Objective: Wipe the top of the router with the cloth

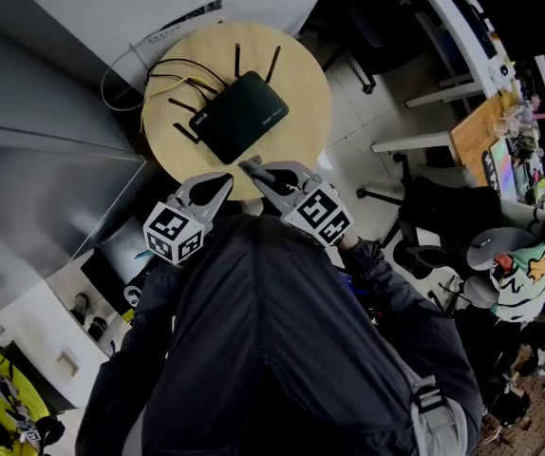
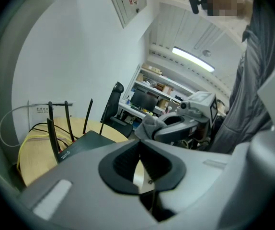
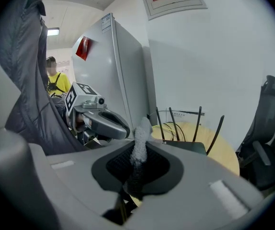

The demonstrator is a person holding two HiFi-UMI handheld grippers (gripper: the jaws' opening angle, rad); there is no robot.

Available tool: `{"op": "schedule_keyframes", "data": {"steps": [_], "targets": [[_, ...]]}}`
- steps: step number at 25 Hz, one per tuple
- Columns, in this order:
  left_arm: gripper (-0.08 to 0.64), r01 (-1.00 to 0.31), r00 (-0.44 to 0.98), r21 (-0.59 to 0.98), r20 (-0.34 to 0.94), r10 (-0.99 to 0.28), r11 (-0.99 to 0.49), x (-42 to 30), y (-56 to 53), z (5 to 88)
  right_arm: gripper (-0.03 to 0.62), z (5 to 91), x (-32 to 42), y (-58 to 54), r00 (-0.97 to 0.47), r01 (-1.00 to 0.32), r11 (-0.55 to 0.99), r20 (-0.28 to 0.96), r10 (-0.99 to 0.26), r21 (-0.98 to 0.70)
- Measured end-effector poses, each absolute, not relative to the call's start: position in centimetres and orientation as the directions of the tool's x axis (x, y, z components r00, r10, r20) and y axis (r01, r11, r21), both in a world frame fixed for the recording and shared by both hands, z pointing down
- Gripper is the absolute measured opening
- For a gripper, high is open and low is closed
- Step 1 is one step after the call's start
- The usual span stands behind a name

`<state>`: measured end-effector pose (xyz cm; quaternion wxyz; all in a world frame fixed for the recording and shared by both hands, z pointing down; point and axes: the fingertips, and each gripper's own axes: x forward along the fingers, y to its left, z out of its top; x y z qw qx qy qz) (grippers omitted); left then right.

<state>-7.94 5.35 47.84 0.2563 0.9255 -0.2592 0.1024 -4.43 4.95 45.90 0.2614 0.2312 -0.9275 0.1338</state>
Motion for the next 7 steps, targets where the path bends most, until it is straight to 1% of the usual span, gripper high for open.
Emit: {"op": "schedule_keyframes", "data": {"steps": [7], "targets": [[0.000, -0.524, 0.850, 0.423, 0.315, -0.422, -0.739, -8.27, 5.18, 47.77, 0.031, 45.44, -4.94, 4.71, -0.754, -0.498, 0.860, 0.546, -0.365, -0.112]]}}
